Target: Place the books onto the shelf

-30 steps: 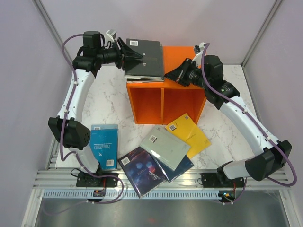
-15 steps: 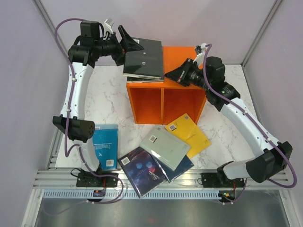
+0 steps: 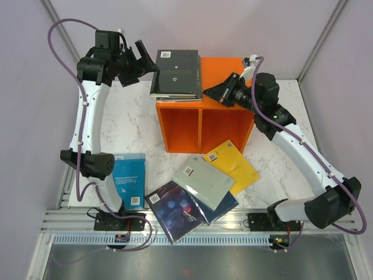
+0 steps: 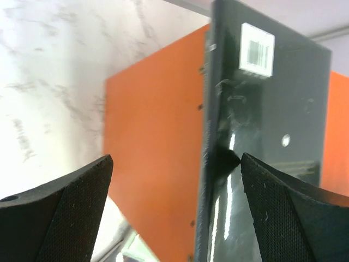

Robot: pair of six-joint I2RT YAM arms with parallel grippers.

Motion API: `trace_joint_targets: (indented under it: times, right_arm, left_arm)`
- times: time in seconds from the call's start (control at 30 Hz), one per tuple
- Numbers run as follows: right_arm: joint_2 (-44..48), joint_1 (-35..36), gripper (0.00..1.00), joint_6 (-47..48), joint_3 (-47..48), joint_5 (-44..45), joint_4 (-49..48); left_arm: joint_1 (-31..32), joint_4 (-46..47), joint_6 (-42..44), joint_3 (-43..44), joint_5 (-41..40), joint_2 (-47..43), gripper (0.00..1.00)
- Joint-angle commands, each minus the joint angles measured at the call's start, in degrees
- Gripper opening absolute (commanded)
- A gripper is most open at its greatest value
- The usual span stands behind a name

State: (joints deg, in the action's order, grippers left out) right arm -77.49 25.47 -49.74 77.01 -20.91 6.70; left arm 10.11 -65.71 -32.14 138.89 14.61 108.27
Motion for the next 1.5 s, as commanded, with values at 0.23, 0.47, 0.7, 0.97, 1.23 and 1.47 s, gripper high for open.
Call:
trace_joint_targets:
  times: [0.23, 0.47, 0.7, 0.97, 1.23, 1.47]
  right_arm:
    - [4.4, 0.2, 0.00, 4.3, -7.7, 1.0, 22.2]
    - [9.8, -0.7, 0.00, 3.9, -14.4, 1.6, 23.2]
    - [15.7, -0.6, 0.00, 8.4, -19.2, 2.6, 28.4]
    - [20.2, -0.6, 0.48, 9.0, -31.3, 0.7, 29.2]
    - [21.0, 1.2, 0.65, 10.9, -35.1, -0.5, 28.5]
    - [22.3, 9.8, 0.58, 9.8, -36.6, 8.2, 29.7]
  left_arm:
    - [-0.2, 0.0, 2.4, -22.8, -15.9, -22.7, 1.00]
    - [-3.7, 5.7, 0.9, -29.4, -9.4, -31.3, 1.00]
    - [-3.6, 7.3, -4.1, -52.9, -1.1, -42.7, 1.00]
    - [2.1, 14.6, -13.4, -89.6, 5.0, -64.3, 1.00]
    - [7.0, 21.7, -19.0, -104.5, 9.2, -69.6, 1.00]
    - [16.9, 28.4, -23.4, -107.2, 4.7, -62.0, 1.00]
